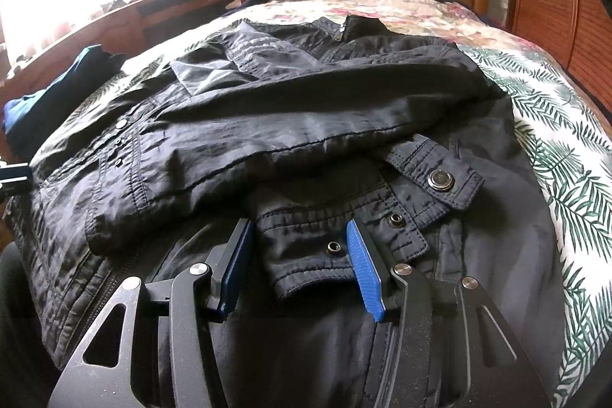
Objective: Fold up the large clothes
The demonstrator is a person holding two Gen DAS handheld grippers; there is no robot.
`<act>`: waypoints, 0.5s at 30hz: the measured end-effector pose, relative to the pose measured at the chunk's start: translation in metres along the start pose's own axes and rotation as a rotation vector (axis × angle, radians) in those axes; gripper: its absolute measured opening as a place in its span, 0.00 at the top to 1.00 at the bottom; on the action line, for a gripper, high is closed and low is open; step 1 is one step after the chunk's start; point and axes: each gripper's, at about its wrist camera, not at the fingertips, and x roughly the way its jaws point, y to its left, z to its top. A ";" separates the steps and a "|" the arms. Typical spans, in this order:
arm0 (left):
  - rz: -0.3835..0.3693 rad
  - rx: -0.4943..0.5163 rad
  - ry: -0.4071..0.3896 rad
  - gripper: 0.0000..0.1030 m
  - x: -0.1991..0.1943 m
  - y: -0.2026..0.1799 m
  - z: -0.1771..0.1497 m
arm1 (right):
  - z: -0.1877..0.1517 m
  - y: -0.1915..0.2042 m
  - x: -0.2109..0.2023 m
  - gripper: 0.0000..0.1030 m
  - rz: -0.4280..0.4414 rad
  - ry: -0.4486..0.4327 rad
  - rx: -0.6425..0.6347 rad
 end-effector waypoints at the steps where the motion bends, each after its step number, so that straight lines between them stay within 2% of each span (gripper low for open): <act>1: -0.006 -0.007 0.006 0.74 0.003 0.003 -0.001 | 0.000 0.000 0.000 0.50 0.000 0.000 0.001; 4: 0.031 -0.027 0.006 0.73 0.010 0.009 -0.002 | 0.000 0.001 0.001 0.50 -0.004 0.000 -0.001; 5: 0.068 -0.039 0.005 0.68 0.014 0.013 -0.001 | 0.000 0.001 0.001 0.50 -0.007 0.000 -0.002; 6: 0.074 -0.059 0.004 0.66 0.017 0.019 -0.001 | 0.000 0.002 0.001 0.50 -0.010 0.000 -0.004; 10: 0.005 -0.139 0.001 0.62 0.026 0.038 0.000 | 0.000 0.003 0.002 0.50 -0.013 0.000 -0.007; 15: 0.021 -0.134 0.006 0.57 0.032 0.039 0.004 | -0.001 0.004 0.001 0.50 -0.022 -0.002 -0.012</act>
